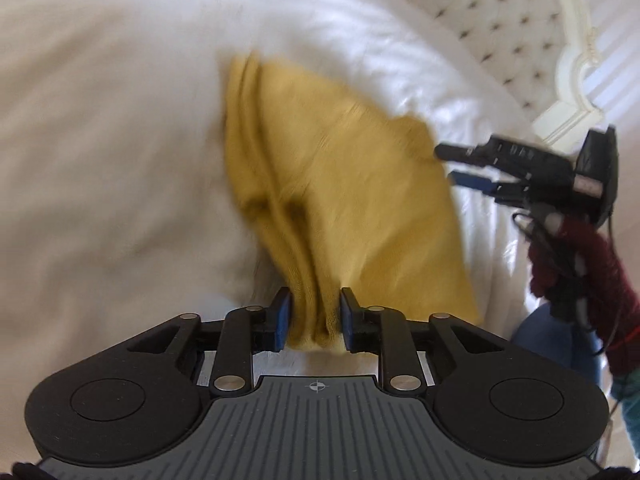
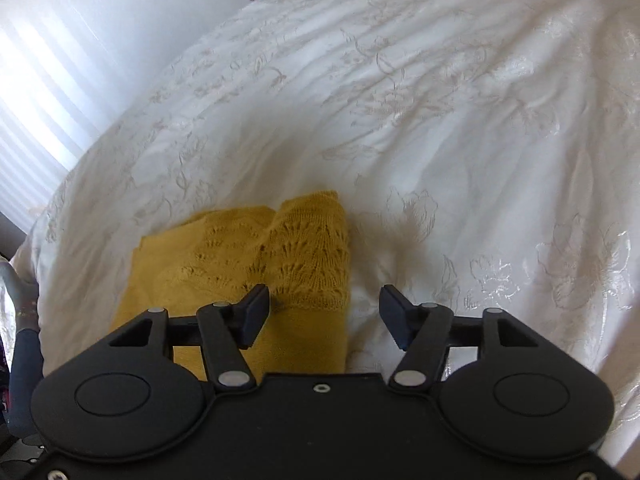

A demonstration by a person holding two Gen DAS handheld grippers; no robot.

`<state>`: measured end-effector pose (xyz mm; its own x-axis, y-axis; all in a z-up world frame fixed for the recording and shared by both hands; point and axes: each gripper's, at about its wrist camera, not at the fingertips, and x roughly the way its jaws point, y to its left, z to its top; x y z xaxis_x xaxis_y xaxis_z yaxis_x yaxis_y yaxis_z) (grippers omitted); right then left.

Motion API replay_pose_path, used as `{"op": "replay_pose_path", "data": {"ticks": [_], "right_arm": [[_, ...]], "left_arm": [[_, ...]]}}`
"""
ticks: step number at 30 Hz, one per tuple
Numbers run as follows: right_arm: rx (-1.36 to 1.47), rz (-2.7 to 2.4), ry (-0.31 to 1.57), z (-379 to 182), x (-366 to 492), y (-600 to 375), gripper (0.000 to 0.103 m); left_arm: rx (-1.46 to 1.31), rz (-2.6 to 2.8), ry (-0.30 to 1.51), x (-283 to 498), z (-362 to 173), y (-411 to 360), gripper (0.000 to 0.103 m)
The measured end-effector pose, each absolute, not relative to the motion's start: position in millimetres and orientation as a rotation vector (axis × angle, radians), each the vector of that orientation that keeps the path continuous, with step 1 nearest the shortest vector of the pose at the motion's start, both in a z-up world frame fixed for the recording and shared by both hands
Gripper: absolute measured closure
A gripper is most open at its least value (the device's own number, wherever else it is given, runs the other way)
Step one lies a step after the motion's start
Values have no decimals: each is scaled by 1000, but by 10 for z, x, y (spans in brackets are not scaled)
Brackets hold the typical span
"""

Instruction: Fold small clothes

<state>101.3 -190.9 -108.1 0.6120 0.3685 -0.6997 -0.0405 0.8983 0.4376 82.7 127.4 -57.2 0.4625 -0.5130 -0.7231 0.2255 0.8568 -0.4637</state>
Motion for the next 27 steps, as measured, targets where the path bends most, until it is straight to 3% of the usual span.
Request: {"op": "replay_pose_path", "data": {"ticks": [5, 6, 23, 25, 27], "right_arm": [[404, 270, 720, -860, 731, -1929, 37], [403, 272, 696, -843, 690, -1911, 37], [331, 368, 654, -899, 376, -1669, 37], [336, 375, 652, -901, 367, -1674, 36], [340, 377, 655, -908, 359, -1666, 34]], "left_arm": [[-305, -475, 871, 1050, -295, 1206, 39], [-301, -462, 867, 1140, -296, 1180, 37], [-328, -346, 935, 1738, -648, 1063, 39], [-342, -335, 936, 1739, -654, 1079, 44], [-371, -305, 945, 1766, -681, 1112, 55]]}}
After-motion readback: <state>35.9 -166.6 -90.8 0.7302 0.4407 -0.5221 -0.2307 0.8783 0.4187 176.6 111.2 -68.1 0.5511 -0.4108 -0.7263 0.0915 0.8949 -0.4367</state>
